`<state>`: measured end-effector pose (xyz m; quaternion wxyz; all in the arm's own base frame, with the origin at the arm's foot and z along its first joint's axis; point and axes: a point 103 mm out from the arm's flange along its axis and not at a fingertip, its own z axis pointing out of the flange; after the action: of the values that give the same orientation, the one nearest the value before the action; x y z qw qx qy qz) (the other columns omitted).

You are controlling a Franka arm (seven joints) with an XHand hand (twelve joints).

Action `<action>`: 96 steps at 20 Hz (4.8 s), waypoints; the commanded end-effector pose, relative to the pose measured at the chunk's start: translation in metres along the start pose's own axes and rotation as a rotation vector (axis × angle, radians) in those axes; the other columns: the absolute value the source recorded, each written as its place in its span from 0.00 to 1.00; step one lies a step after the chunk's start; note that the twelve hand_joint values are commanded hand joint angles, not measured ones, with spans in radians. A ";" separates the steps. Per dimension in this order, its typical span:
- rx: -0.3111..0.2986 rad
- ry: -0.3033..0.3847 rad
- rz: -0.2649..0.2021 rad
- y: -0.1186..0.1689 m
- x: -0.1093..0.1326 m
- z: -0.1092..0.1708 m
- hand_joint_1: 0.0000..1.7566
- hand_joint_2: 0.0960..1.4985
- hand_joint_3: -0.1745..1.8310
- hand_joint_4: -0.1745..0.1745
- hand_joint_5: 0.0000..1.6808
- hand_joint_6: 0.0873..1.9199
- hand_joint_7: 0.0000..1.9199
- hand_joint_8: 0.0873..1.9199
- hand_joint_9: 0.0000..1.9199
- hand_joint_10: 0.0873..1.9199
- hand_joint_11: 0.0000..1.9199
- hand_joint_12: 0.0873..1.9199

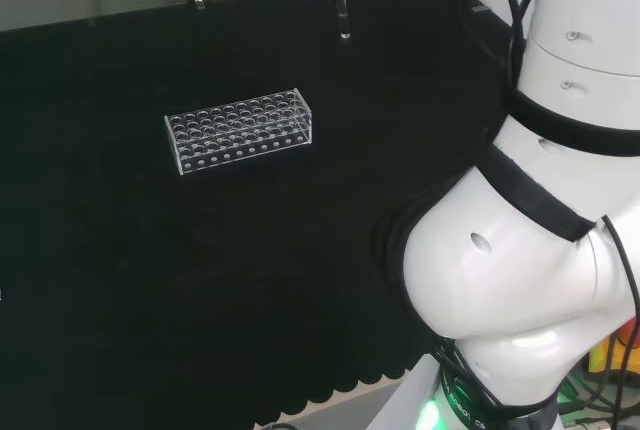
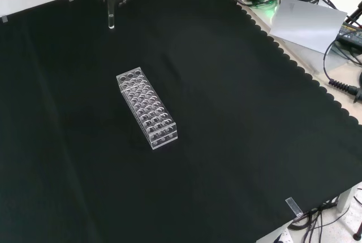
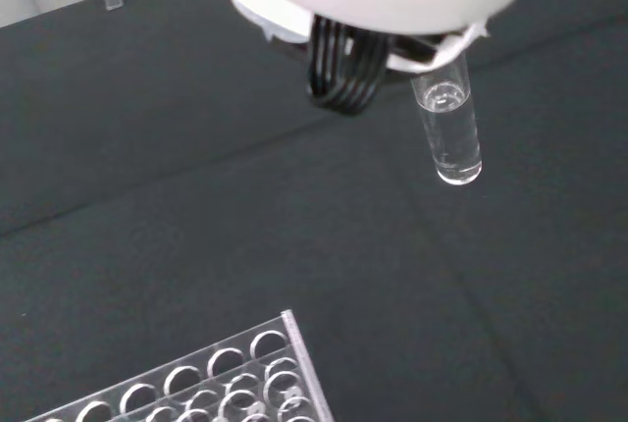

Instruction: Shake the test tube.

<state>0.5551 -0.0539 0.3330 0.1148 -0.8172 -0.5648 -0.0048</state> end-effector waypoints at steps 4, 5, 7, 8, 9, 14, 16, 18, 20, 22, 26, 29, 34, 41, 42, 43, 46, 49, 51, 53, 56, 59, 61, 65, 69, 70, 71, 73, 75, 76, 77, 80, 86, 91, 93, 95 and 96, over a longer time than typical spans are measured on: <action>0.054 0.026 -0.149 -0.011 0.090 0.026 0.75 0.34 0.48 0.00 0.76 0.32 0.69 0.33 0.82 0.33 0.57 0.51; 0.063 0.031 -0.173 -0.014 0.105 0.030 0.75 0.34 0.48 0.00 0.76 0.32 0.69 0.33 0.82 0.33 0.57 0.51; 0.080 0.045 -0.214 -0.020 0.130 0.036 0.75 0.34 0.48 0.00 0.76 0.32 0.69 0.33 0.82 0.33 0.57 0.51; 0.088 0.052 -0.235 -0.024 0.144 0.039 0.75 0.34 0.48 0.00 0.76 0.32 0.69 0.33 0.82 0.33 0.57 0.51; 0.096 0.060 -0.255 -0.027 0.156 0.042 0.75 0.34 0.48 0.00 0.76 0.32 0.69 0.33 0.82 0.33 0.57 0.51; 0.117 0.088 -0.333 -0.041 0.196 0.047 0.75 0.34 0.48 0.00 0.76 0.32 0.69 0.33 0.82 0.33 0.57 0.51; 0.118 0.090 -0.343 -0.043 0.201 0.047 0.75 0.34 0.48 0.00 0.76 0.32 0.69 0.33 0.82 0.33 0.57 0.51; 0.114 0.087 -0.338 -0.042 0.197 0.046 0.75 0.34 0.48 0.00 0.76 0.32 0.70 0.33 0.82 0.33 0.57 0.51; 0.106 0.077 -0.321 -0.039 0.186 0.044 0.75 0.34 0.48 0.00 0.76 0.32 0.70 0.33 0.82 0.33 0.57 0.51; 0.098 0.062 -0.294 -0.034 0.169 0.041 0.75 0.34 0.48 0.00 0.76 0.32 0.70 0.33 0.82 0.33 0.57 0.51; 0.075 0.027 -0.215 -0.021 0.122 0.033 0.75 0.34 0.48 0.00 0.76 0.32 0.70 0.33 0.82 0.33 0.57 0.51; 0.059 0.002 -0.138 -0.013 0.081 0.027 0.75 0.34 0.48 0.00 0.76 0.32 0.70 0.33 0.82 0.33 0.57 0.51; 0.037 -0.009 0.010 -0.003 0.020 0.017 0.75 0.34 0.48 0.00 0.76 0.32 0.70 0.32 0.82 0.33 0.57 0.51; 0.021 0.004 0.084 0.004 -0.019 0.005 0.75 0.34 0.48 0.00 0.76 0.32 0.70 0.32 0.82 0.33 0.57 0.51; 0.023 0.004 0.073 0.004 -0.015 0.006 0.75 0.34 0.48 0.00 0.76 0.32 0.70 0.32 0.82 0.33 0.57 0.51; 0.026 0.006 0.058 0.004 -0.008 0.007 0.75 0.34 0.48 0.00 0.76 0.32 0.70 0.32 0.82 0.33 0.57 0.51; 0.042 0.013 0.005 0.001 0.021 0.014 0.75 0.34 0.48 0.00 0.76 0.32 0.70 0.32 0.82 0.33 0.57 0.51; 0.061 0.020 -0.072 -0.003 0.062 0.025 0.75 0.34 0.48 0.00 0.76 0.32 0.70 0.32 0.82 0.33 0.57 0.51; 0.078 0.022 -0.120 -0.008 0.090 0.033 0.75 0.34 0.48 0.00 0.76 0.32 0.70 0.32 0.83 0.33 0.57 0.51; 0.096 0.028 -0.172 -0.014 0.120 0.041 0.75 0.34 0.48 0.00 0.76 0.32 0.70 0.32 0.83 0.33 0.57 0.51; 0.118 0.043 -0.247 -0.023 0.158 0.049 0.75 0.34 0.48 0.00 0.76 0.32 0.70 0.32 0.83 0.33 0.57 0.51; 0.132 0.055 -0.296 -0.031 0.186 0.054 0.75 0.34 0.48 0.00 0.76 0.32 0.70 0.32 0.83 0.33 0.57 0.51; 0.137 0.065 -0.316 -0.035 0.196 0.054 0.75 0.34 0.48 0.00 0.76 0.32 0.70 0.32 0.83 0.33 0.57 0.51; 0.134 0.064 -0.326 -0.036 0.196 0.052 0.75 0.34 0.48 0.00 0.76 0.32 0.70 0.32 0.83 0.33 0.57 0.51; 0.121 0.038 -0.282 -0.028 0.168 0.048 0.75 0.34 0.48 0.00 0.76 0.32 0.70 0.32 0.83 0.33 0.57 0.51; 0.117 0.029 -0.265 -0.025 0.156 0.046 0.75 0.34 0.48 0.00 0.76 0.32 0.70 0.32 0.83 0.33 0.57 0.51; 0.113 0.020 -0.245 -0.022 0.144 0.045 0.75 0.34 0.48 0.00 0.76 0.32 0.70 0.32 0.83 0.33 0.57 0.51; 0.104 0.007 -0.195 -0.017 0.117 0.041 0.75 0.34 0.48 0.00 0.76 0.32 0.70 0.32 0.83 0.33 0.57 0.51; 0.092 -0.007 -0.144 -0.011 0.090 0.035 0.75 0.34 0.48 0.00 0.76 0.32 0.70 0.32 0.83 0.33 0.57 0.51; 0.085 -0.016 -0.119 -0.008 0.077 0.032 0.75 0.34 0.48 0.00 0.76 0.32 0.70 0.32 0.83 0.33 0.57 0.51; 0.078 -0.023 -0.095 -0.005 0.065 0.029 0.75 0.34 0.48 0.00 0.76 0.32 0.70 0.32 0.83 0.33 0.57 0.51; 0.057 -0.038 -0.032 0.001 0.035 0.021 0.75 0.34 0.48 0.00 0.76 0.32 0.70 0.32 0.83 0.33 0.57 0.51; 0.042 -0.035 0.003 0.006 0.019 0.013 0.75 0.34 0.48 0.00 0.76 0.32 0.70 0.32 0.83 0.33 0.57 0.51; 0.057 -0.023 -0.064 -0.001 0.048 0.021 0.75 0.34 0.48 0.00 0.76 0.32 0.70 0.32 0.83 0.33 0.57 0.51; 0.068 -0.019 -0.098 -0.005 0.066 0.027 0.75 0.34 0.48 0.00 0.76 0.32 0.70 0.32 0.83 0.33 0.57 0.51; 0.081 -0.004 -0.137 -0.010 0.088 0.034 0.75 0.34 0.48 0.00 0.76 0.32 0.70 0.32 0.83 0.33 0.57 0.51; 0.087 0.004 -0.155 -0.012 0.098 0.037 0.75 0.34 0.48 0.00 0.76 0.32 0.70 0.32 0.83 0.33 0.57 0.51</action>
<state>0.5705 0.0035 0.3180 0.1334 -0.7911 -0.5967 0.0175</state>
